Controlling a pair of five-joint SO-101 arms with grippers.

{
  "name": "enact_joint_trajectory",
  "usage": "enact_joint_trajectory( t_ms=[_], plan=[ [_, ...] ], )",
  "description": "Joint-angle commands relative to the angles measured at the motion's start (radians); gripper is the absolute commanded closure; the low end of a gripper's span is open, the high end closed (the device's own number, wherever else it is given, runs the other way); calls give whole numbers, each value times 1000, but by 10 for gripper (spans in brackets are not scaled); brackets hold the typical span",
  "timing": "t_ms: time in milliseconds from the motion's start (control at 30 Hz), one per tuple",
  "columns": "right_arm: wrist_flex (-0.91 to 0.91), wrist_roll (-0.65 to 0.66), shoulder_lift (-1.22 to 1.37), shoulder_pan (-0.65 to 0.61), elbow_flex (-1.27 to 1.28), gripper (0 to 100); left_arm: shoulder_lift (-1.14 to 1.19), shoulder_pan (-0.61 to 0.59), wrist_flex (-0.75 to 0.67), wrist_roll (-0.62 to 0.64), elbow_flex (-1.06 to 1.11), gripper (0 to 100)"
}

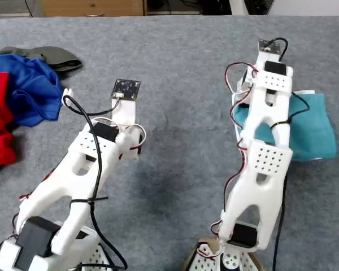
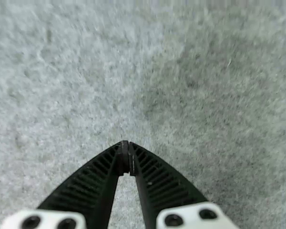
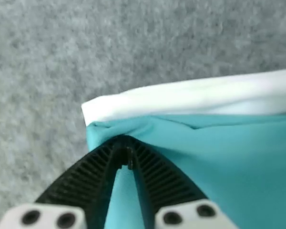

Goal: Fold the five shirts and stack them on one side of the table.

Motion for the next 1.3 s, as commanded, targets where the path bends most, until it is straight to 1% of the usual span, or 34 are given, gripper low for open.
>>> enact_joint_trajectory(
  t_ms=[0, 100, 200, 267, 367, 533, 667, 800, 967, 1033, 1167, 1233, 1267],
  plan=[
    [58, -14, 68, -24, -174, 995, -2, -15, -8, 0, -23, 982],
    [190, -12, 70, -7, -338, 995, -2, -15, -5, 0, -23, 982],
    [333, -11, 71, 28, -581, 995, -2, -15, -3, 0, -23, 982],
    [405, 28, 71, 59, -730, 995, -2, -15, -3, 0, -25, 982],
    [408, 61, 70, 143, -823, 995, -4, -15, -3, 0, -25, 982],
    [408, 95, 71, 292, -777, 995, -2, -15, -3, 0, -25, 982],
    [408, 100, 71, 354, -719, 995, -2, -15, -5, 0, -25, 982],
    [408, 98, 61, 375, -688, 995, -1, -9, -9, -48, -21, 982],
    [400, 95, 59, 375, -616, 995, -1, -15, -11, -55, -6, 982],
    [364, 95, 85, 375, -575, 995, -1, -15, -11, -55, 2, 982],
    [207, 95, 191, 372, -518, 995, -1, -15, -9, -55, 9, 982],
    [126, 95, 255, 360, -521, 995, -1, -15, -9, -55, 9, 982],
    [114, 95, 271, 357, -544, 995, -1, -15, -9, -55, 9, 982]
  ],
)
